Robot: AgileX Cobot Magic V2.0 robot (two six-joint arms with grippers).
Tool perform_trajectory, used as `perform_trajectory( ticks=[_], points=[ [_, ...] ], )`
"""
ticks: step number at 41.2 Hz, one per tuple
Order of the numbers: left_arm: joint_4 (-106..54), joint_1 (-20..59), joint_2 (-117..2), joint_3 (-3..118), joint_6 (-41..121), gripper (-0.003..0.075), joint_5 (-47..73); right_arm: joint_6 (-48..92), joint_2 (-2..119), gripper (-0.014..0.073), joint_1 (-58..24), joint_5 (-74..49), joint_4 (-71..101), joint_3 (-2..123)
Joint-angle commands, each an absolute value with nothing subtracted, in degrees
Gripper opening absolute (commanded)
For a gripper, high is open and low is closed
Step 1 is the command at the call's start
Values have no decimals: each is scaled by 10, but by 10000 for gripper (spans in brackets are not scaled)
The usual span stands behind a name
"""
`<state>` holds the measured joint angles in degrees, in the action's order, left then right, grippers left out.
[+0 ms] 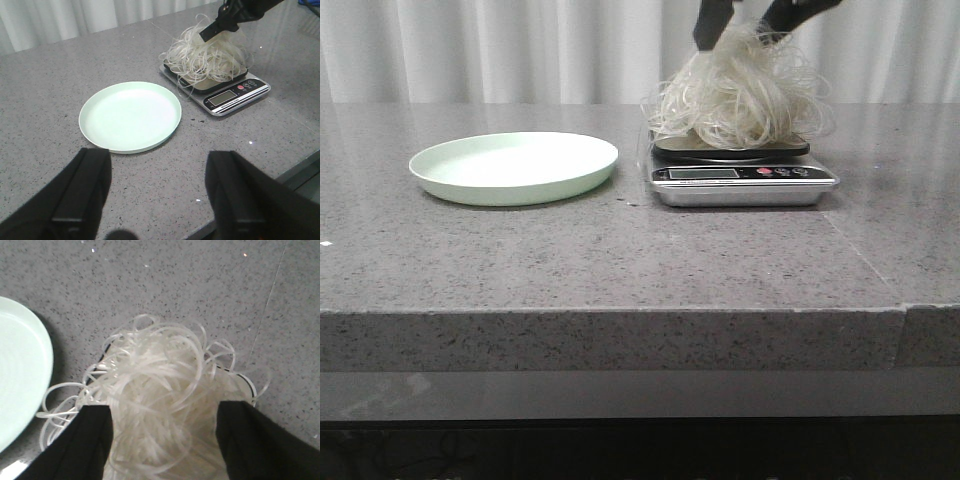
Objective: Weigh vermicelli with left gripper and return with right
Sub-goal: 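Lower the right gripper onto the vermicelli on the scale and close it, then carry the vermicelli with the right gripper back onto the green plate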
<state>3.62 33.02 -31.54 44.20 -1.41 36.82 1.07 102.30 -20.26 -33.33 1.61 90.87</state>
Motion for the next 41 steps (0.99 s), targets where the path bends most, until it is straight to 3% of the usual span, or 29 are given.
perform_trajectory(
  ticks=[1,7,14,19,28,41],
  points=[
    [31,329,-316,457,-15,472,325,15,1013,545,-202,-315,0,931],
    [31,329,-316,457,-15,472,325,15,1025,521,-202,-344,0,931],
    [31,329,-316,457,-15,472,325,15,1026,294,-202,-359,0,931],
    [31,329,-316,457,-15,472,325,15,1025,205,-202,-359,0,931],
    [31,329,-316,457,-15,472,325,15,1004,199,-215,-356,0,941],
    [31,329,-316,457,-15,472,325,15,999,199,-285,-341,0,1055]
  ],
)
